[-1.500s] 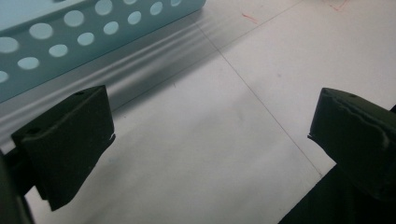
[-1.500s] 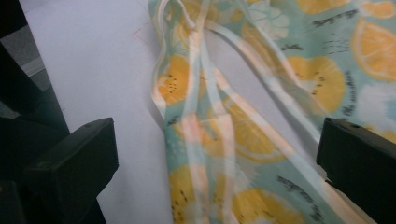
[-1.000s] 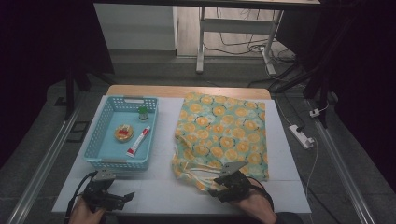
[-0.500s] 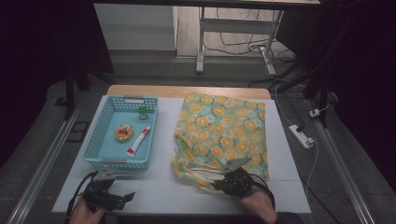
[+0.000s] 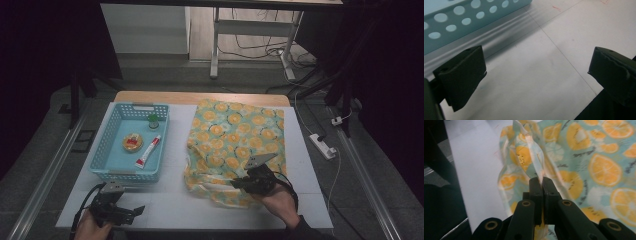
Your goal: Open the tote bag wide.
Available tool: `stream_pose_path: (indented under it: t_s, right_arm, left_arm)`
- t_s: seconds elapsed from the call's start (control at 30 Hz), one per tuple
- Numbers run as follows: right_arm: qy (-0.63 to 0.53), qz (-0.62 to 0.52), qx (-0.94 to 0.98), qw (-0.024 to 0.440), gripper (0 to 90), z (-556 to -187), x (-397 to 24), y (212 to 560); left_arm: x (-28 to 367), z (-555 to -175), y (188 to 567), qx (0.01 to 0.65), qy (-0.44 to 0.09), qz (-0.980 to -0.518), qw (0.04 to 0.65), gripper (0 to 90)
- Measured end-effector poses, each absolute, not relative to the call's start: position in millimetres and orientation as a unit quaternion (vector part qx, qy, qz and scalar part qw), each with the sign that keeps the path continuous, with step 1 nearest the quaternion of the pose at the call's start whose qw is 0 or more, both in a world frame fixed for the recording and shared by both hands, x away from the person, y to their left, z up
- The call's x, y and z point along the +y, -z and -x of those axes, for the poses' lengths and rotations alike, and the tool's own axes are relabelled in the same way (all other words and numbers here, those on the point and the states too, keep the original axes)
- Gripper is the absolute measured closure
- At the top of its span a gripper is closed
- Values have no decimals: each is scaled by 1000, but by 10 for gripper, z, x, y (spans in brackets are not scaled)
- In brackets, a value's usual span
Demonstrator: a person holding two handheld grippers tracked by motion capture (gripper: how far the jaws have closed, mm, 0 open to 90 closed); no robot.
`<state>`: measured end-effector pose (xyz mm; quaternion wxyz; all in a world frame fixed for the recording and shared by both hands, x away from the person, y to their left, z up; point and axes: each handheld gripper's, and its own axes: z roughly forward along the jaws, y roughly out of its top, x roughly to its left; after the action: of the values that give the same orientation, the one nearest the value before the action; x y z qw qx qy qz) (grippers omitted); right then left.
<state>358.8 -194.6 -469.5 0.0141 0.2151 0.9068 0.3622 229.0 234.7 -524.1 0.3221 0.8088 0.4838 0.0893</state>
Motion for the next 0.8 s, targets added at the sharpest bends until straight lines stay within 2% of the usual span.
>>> stream_pose_path:
  t_s: [0.8]
  right_arm:
    - [-376,-264,887,49,873,-4239,-2109,4533]
  left_arm:
    - [2353,-2301,5240,481,-85,-809,327,17]
